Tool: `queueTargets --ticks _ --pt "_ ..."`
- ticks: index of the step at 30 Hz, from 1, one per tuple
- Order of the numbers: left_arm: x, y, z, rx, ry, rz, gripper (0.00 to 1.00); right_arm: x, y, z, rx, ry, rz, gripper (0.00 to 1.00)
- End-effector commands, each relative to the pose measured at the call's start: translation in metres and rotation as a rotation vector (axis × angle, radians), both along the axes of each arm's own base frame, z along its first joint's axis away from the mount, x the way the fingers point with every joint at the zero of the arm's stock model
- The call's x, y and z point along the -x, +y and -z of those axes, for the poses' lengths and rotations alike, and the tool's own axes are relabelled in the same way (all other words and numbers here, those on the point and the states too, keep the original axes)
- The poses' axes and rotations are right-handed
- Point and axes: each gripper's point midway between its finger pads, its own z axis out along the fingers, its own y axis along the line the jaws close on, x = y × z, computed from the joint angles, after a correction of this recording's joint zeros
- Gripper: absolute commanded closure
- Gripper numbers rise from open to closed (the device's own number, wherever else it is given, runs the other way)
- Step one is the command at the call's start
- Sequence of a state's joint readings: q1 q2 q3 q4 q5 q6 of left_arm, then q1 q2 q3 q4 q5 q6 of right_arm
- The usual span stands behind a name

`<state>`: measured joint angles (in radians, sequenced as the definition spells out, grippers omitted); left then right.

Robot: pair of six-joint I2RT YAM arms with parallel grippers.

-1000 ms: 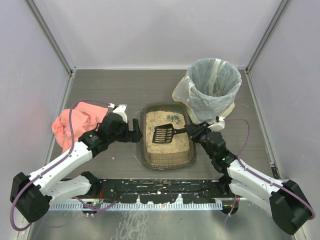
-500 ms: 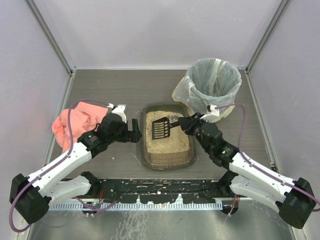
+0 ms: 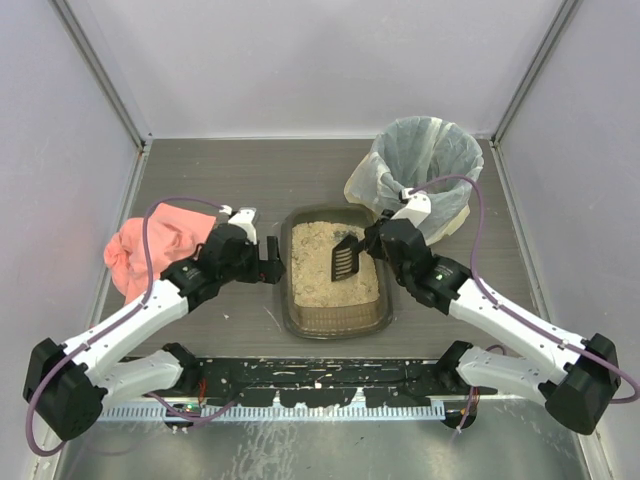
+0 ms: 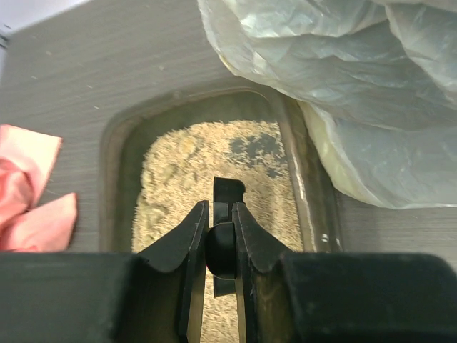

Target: Clean the litter box

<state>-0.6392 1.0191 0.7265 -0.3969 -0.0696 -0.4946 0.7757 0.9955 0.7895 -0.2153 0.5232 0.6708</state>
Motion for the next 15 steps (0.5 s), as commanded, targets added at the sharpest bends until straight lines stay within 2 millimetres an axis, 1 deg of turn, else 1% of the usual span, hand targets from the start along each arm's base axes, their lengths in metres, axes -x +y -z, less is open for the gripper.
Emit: queueTargets --ticks 1,4,8,9,10,11,15 --pt "-0.015 -0.015 -0.016 0.052 -0.074 0.038 0.07 -0.006 -0.012 -0.024 0.076 -0.028 0.062 0.99" --pt "-0.019 -0.021 -0.009 0.056 -0.065 0.049 0.08 -0.01 -0.008 -0.028 0.086 -0.029 0.06 0.99" --pt "-0.024 -0.027 0.0 0.049 -0.037 0.055 0.12 -0.019 0.004 -0.035 0.073 -0.045 0.049 0.99" --pt "-0.025 -0.028 0.002 0.046 -0.034 0.053 0.12 -0.021 0.007 -0.036 0.074 -0.049 0.047 0.99" --pt "-0.026 -0.028 0.005 0.044 -0.031 0.05 0.15 -0.025 0.01 -0.038 0.083 -0.057 0.04 0.99" --pt "-0.027 -0.029 0.007 0.042 -0.03 0.049 0.16 -0.028 0.014 -0.04 0.092 -0.063 0.035 0.99" --pt "-0.032 -0.03 0.012 0.028 -0.025 0.048 0.18 -0.038 0.024 -0.044 0.118 -0.068 0.017 0.99"
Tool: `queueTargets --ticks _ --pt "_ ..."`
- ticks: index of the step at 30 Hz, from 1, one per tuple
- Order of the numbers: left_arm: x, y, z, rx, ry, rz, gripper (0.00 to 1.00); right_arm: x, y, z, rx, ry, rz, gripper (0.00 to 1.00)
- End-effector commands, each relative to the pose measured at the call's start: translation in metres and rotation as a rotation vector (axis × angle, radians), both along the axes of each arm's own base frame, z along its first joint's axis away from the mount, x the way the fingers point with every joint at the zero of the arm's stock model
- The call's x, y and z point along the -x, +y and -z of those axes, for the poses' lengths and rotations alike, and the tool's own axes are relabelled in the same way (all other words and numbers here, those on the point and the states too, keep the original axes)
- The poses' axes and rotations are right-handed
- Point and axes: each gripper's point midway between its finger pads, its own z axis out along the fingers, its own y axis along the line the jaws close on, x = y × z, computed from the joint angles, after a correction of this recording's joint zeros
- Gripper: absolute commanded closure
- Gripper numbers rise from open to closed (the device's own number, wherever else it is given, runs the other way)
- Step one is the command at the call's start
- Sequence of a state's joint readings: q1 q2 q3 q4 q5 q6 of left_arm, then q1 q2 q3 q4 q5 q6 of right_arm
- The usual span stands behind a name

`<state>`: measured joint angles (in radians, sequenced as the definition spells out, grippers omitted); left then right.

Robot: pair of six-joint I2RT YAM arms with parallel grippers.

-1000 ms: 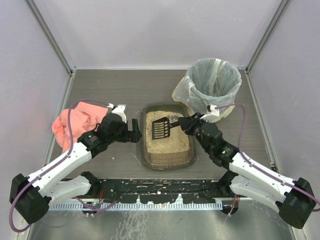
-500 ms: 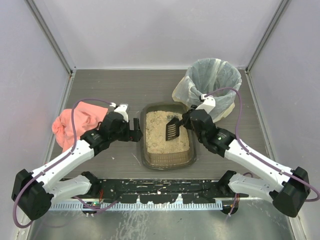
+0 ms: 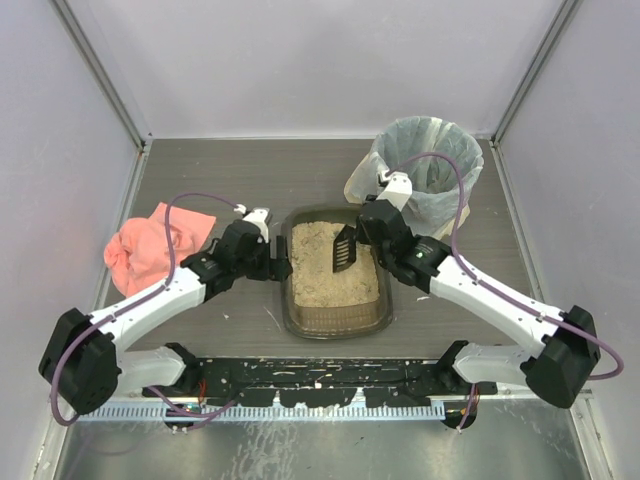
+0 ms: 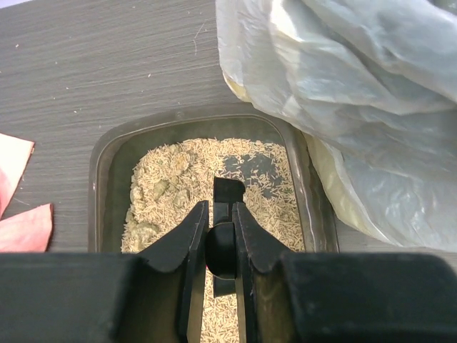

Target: Clean the litter box

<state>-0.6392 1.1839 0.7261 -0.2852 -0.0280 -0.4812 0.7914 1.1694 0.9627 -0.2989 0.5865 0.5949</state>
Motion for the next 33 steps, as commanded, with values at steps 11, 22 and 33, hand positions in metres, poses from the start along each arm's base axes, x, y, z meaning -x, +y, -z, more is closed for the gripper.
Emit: queueTargets --ticks 11,22,33 --pt "-0.015 -0.019 0.006 -0.101 -0.035 0.038 0.34 -0.007 0.004 -0.032 -0.051 -0.097 0.004 0.99" --pt "0.005 0.019 0.017 -0.201 -0.029 -0.017 0.53 -0.001 0.016 -0.034 -0.092 -0.081 -0.063 0.99" --pt "0.028 0.049 0.012 -0.226 -0.031 -0.063 0.57 -0.002 0.034 -0.032 -0.135 -0.072 -0.102 0.99"
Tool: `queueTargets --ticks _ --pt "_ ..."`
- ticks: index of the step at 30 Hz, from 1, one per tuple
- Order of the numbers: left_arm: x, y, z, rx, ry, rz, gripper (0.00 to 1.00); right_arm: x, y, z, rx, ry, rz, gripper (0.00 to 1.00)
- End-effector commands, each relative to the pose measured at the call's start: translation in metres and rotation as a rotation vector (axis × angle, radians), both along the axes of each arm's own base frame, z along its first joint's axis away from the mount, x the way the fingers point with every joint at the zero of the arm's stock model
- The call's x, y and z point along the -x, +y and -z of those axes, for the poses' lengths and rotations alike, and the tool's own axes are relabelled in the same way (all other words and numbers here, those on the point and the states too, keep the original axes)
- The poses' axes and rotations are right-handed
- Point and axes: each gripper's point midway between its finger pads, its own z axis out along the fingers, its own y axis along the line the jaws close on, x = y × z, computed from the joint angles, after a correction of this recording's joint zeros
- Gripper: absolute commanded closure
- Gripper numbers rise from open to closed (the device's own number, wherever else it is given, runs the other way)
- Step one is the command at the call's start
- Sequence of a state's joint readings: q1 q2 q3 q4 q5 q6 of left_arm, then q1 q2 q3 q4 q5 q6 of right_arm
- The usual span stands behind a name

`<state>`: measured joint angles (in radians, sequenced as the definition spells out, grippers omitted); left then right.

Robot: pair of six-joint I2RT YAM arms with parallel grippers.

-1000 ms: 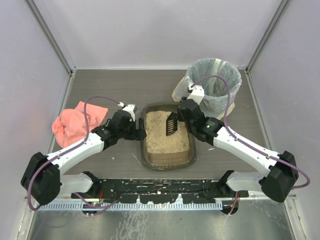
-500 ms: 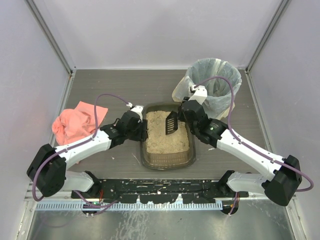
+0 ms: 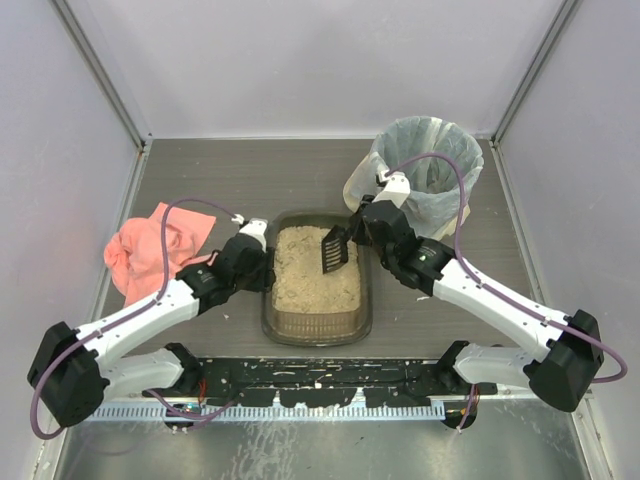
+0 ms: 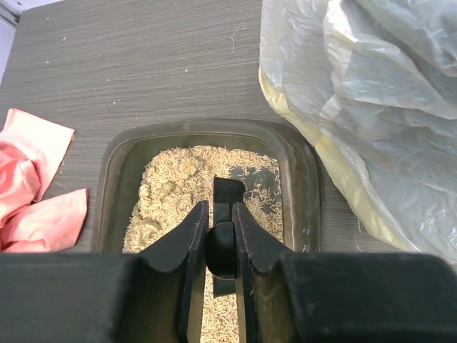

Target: Clean the litter box

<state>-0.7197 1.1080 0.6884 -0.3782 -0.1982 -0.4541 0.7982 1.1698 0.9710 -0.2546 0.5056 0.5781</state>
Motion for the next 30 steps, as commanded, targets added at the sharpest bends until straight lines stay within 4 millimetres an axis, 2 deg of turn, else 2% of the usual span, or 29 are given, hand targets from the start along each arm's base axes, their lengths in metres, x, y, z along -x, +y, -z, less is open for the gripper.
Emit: queueTargets --ticks 1,6,12,15,21,26,30 --pt "0.012 0.03 0.005 -0.082 0.009 -0.051 0.57 -0.005 0.017 -0.023 -0.093 -0.058 -0.019 0.99" --pt "0.019 0.034 0.002 -0.039 -0.004 -0.071 0.56 -0.014 0.031 -0.028 -0.064 -0.074 -0.029 0.99" --pt "0.014 0.022 -0.01 0.012 -0.022 -0.055 0.38 -0.034 0.044 -0.028 0.034 -0.089 -0.033 1.0" --pt "0.011 0.017 -0.019 0.039 -0.042 -0.044 0.35 -0.043 0.044 -0.027 0.075 -0.096 -0.01 0.99" --pt "0.007 0.008 -0.019 0.052 -0.044 -0.014 0.42 -0.055 0.047 -0.019 0.092 -0.1 0.033 0.99" --pt "0.007 0.003 -0.012 0.046 -0.028 0.009 0.51 -0.06 0.051 0.003 0.076 -0.077 0.065 0.99" --pt "0.006 0.001 -0.011 0.045 -0.029 0.025 0.53 -0.061 0.053 0.015 0.026 -0.061 0.09 0.99"
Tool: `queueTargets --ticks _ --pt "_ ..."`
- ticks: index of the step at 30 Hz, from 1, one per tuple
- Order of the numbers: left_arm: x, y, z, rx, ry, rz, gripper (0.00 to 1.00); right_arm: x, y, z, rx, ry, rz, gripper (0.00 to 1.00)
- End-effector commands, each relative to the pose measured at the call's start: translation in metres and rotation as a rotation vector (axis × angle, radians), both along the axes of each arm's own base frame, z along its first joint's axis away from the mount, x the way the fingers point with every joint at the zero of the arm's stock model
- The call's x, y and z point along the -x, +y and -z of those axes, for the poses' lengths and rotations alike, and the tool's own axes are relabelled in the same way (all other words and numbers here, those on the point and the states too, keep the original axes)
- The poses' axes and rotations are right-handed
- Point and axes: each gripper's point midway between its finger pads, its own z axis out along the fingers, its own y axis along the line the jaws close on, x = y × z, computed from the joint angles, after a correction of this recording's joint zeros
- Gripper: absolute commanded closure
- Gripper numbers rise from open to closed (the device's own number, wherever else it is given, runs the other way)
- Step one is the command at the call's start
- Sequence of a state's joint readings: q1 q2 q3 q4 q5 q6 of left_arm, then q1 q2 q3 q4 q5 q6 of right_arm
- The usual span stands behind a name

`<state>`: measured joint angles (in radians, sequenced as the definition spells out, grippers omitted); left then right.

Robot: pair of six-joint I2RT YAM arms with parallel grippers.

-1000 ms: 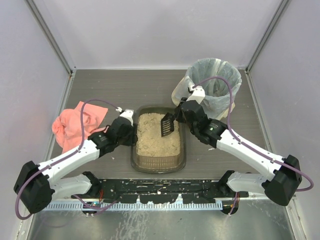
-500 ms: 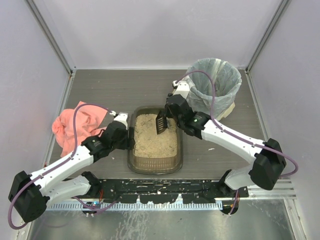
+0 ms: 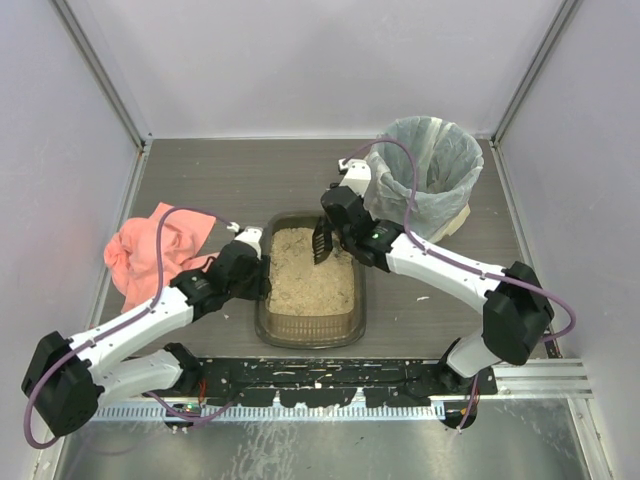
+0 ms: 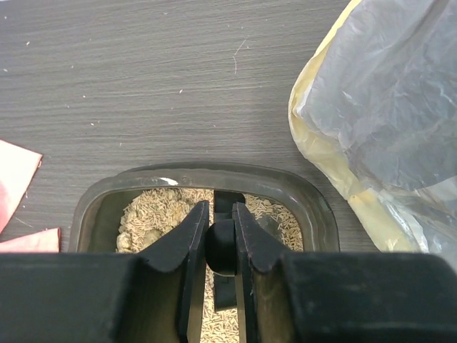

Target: Clean the litter box

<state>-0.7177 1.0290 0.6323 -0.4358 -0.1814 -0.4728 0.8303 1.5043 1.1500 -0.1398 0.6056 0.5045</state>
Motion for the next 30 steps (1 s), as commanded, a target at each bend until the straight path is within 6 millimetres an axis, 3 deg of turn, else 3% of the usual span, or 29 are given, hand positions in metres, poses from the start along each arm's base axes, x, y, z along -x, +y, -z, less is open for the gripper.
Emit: queueTargets --ticks 1,15,23,26,30 --pt "-0.015 -0.013 -0.02 0.044 -0.07 0.029 0.54 -0.007 0.005 -0.005 -0.116 -0.042 0.06 0.99" --pt "-0.018 -0.014 -0.018 0.02 -0.072 0.051 0.59 0.001 0.02 0.035 -0.367 0.021 0.101 1.0" --pt "-0.021 -0.016 -0.015 0.005 -0.066 0.053 0.62 0.016 0.055 0.047 -0.451 0.036 -0.111 0.99" --pt "-0.023 -0.015 -0.013 -0.005 -0.065 0.049 0.63 0.027 0.059 0.054 -0.46 0.047 -0.158 1.0" --pt "-0.024 -0.013 -0.011 -0.02 -0.064 0.039 0.65 0.037 0.064 0.047 -0.476 0.03 -0.224 0.99"
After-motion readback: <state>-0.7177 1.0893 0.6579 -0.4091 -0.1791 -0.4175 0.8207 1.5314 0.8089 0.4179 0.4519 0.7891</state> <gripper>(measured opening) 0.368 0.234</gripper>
